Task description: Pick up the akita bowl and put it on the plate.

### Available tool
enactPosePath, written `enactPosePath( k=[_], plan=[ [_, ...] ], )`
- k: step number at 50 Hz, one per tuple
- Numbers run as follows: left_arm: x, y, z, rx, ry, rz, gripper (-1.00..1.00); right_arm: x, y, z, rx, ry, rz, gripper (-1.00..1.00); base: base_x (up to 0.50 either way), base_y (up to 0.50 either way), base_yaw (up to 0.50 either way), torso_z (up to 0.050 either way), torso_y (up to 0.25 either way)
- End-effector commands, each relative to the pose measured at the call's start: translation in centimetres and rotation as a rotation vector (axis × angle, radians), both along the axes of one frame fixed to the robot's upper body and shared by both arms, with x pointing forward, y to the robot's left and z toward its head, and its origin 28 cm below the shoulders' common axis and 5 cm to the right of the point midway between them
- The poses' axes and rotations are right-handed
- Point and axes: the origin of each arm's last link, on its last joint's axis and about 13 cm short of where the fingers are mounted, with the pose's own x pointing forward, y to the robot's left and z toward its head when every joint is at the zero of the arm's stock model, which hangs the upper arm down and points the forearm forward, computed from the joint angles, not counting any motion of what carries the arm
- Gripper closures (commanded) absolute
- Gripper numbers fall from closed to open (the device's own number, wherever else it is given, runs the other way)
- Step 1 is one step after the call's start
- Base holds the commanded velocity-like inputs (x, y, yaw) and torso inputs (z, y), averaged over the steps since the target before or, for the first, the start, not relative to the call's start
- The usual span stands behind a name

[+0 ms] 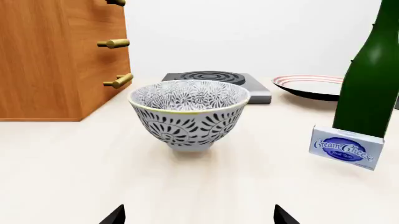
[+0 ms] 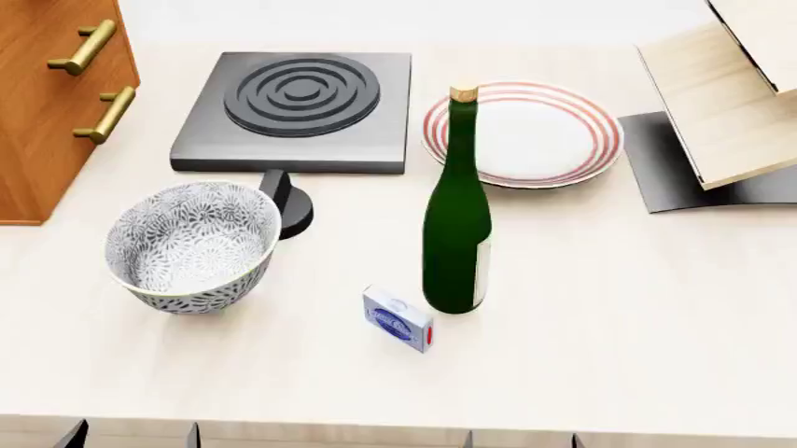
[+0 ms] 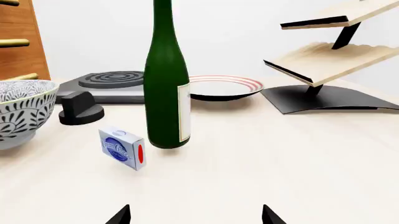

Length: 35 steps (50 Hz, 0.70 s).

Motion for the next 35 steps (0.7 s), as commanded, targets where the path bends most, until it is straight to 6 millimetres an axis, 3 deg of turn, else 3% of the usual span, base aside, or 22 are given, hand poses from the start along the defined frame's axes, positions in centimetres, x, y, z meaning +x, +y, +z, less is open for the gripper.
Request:
enactPosePath(
  k=[1,23,28,35],
  plan=[
    [0.0,0.0,-0.1,0.000,0.000,0.000,-1.00,0.0,0.0,-0.1,0.000,0.000,0.000,-1.00,0.00,0.00,0.00,0.000,0.000],
    [-0.5,0.1,1.1,0.023,-0.022,-0.009,-1.00,-0.1,0.2,0.3,-0.008,-0.007,0.007,-1.00,0.00,0.00,0.00,0.000,0.000],
    [-0.8,0.2,2.1,0.023,-0.068,0.005,-1.00,-0.7,0.1,1.6,-0.015,-0.050,0.003,-1.00,0.00,0.00,0.00,0.000,0.000],
    [-2.8,0.4,5.1,0.035,-0.217,0.032,-1.00,-2.9,-0.1,4.7,-0.003,-0.171,-0.007,-1.00,0.00,0.00,0.00,0.000,0.000]
  ],
)
